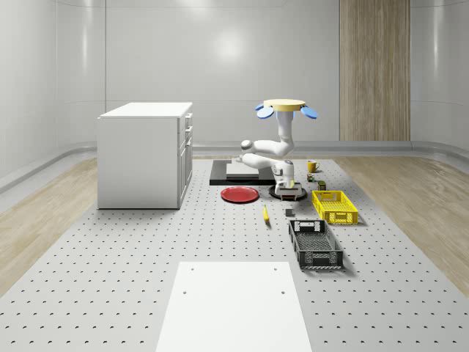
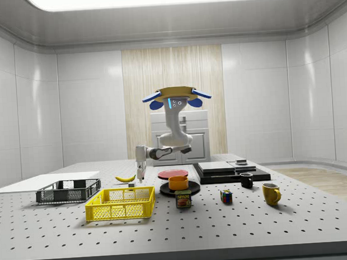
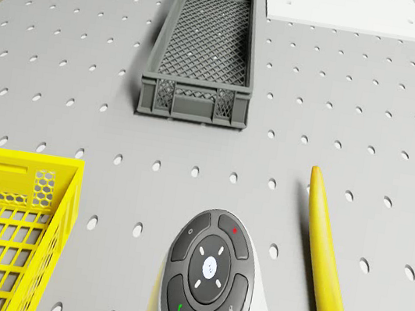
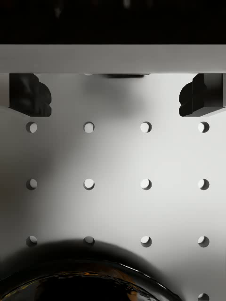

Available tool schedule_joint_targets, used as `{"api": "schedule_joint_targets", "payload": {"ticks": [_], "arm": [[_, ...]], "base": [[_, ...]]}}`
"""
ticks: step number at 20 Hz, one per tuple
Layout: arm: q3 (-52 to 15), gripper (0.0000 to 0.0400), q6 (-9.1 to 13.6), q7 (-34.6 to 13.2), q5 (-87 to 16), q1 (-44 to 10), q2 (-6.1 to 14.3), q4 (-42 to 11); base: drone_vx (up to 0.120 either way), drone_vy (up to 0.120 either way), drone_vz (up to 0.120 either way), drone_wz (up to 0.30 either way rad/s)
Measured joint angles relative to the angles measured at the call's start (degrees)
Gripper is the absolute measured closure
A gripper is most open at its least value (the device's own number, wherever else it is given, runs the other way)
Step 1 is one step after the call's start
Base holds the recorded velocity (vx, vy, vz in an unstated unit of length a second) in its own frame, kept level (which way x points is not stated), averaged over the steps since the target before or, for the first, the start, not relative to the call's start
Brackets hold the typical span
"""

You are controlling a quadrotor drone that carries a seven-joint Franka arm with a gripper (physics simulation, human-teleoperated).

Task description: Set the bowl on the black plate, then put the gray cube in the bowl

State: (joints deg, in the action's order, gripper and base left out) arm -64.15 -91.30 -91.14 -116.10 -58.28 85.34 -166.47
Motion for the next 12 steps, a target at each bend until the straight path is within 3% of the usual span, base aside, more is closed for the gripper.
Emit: {"api": "schedule_joint_targets", "payload": {"ticks": [8, 10, 12], "arm": [[0.0, 0.0, 0.1, 0.0, 0.0, 0.0, -0.1, 0.0], [0.0, 0.0, 0.1, 0.0, -0.1, 0.1, -0.1, 0.0], [0.0, 0.0, 0.1, 0.1, -0.1, 0.1, -0.1, 0.0]], "base": [[0.12, 0.0, 0.0, 0.0], [0.12, -0.1, 0.0, 0.0], [0.12, 0.0, 0.0, 0.0]]}}
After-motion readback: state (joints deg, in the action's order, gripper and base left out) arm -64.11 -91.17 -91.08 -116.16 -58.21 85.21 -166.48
